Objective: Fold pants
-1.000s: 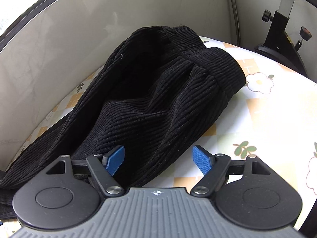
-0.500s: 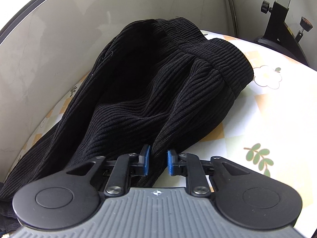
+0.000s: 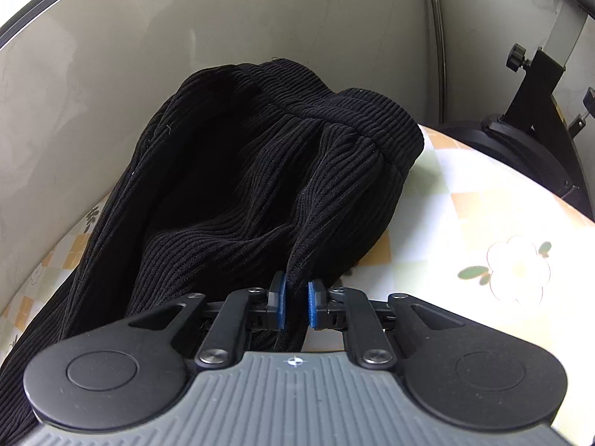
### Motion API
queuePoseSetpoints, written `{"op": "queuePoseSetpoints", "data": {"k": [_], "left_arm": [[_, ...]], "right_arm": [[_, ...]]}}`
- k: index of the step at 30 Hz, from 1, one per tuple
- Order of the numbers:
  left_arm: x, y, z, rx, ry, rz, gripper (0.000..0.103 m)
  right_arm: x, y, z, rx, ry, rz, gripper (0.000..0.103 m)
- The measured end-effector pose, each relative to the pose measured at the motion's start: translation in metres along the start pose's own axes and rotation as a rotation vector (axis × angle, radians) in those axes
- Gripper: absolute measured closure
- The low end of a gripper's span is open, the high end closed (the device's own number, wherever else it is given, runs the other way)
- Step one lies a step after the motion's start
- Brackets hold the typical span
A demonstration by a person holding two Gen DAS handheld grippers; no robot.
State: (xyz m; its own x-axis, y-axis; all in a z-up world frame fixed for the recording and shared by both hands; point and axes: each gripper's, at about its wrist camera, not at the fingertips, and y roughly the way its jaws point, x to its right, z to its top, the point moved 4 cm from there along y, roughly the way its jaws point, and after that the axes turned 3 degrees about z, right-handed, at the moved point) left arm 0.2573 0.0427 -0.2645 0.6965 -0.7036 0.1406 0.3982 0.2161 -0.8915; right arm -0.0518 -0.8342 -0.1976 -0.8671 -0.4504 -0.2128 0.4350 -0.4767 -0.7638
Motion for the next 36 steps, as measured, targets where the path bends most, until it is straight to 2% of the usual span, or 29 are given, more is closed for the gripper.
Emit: {"op": "queuePoseSetpoints", "data": {"k": [2,5,8,10,13,20,22,25,29,33,36], "left_arm": [[0.000,-0.008,-0.016,-0.019,-0.010,-0.008,0.097],[0.003,-0.012,-0.023,-0.023,0.007,-0.009,0.096],[-0.003,-0.012,-0.016,-0.036,-0.055,-0.024,0.089],[-0.006,-0.018,-0.014,-0.026,-0.085,-0.036,0.086],[-0.010,-0.032,-0.009,0.001,-0.097,-0.057,0.085],[-0.026,-0.060,0.035,0.078,-0.086,-0.127,0.085],[-0.021,-0.051,0.062,0.089,-0.078,-0.148,0.085],[-0.032,-0.056,0.091,0.113,-0.060,-0.178,0.085],[-0.046,-0.061,0.123,0.165,-0.016,-0.199,0.085],[-0.049,-0.052,0.128,0.127,0.016,-0.264,0.085],[-0.044,-0.037,0.108,0.047,0.006,-0.314,0.085]], "right_arm": [[-0.002,0.008,0.007,0.012,-0.008,-0.012,0.091],[-0.007,0.015,0.011,0.022,-0.024,-0.032,0.090],[-0.015,0.008,0.004,0.027,-0.062,-0.069,0.083],[-0.016,-0.002,-0.002,0.027,-0.062,-0.058,0.073],[-0.016,-0.023,-0.011,0.039,-0.041,-0.034,0.072],[-0.024,-0.068,-0.026,0.044,0.035,0.102,0.072],[-0.035,-0.083,-0.035,0.036,0.060,0.141,0.072],[-0.053,-0.103,-0.053,0.024,0.088,0.212,0.071],[-0.083,-0.114,-0.076,-0.010,0.059,0.259,0.070],[-0.103,-0.119,-0.096,-0.058,0.039,0.306,0.071],[-0.110,-0.122,-0.108,-0.097,0.030,0.322,0.071]]}}
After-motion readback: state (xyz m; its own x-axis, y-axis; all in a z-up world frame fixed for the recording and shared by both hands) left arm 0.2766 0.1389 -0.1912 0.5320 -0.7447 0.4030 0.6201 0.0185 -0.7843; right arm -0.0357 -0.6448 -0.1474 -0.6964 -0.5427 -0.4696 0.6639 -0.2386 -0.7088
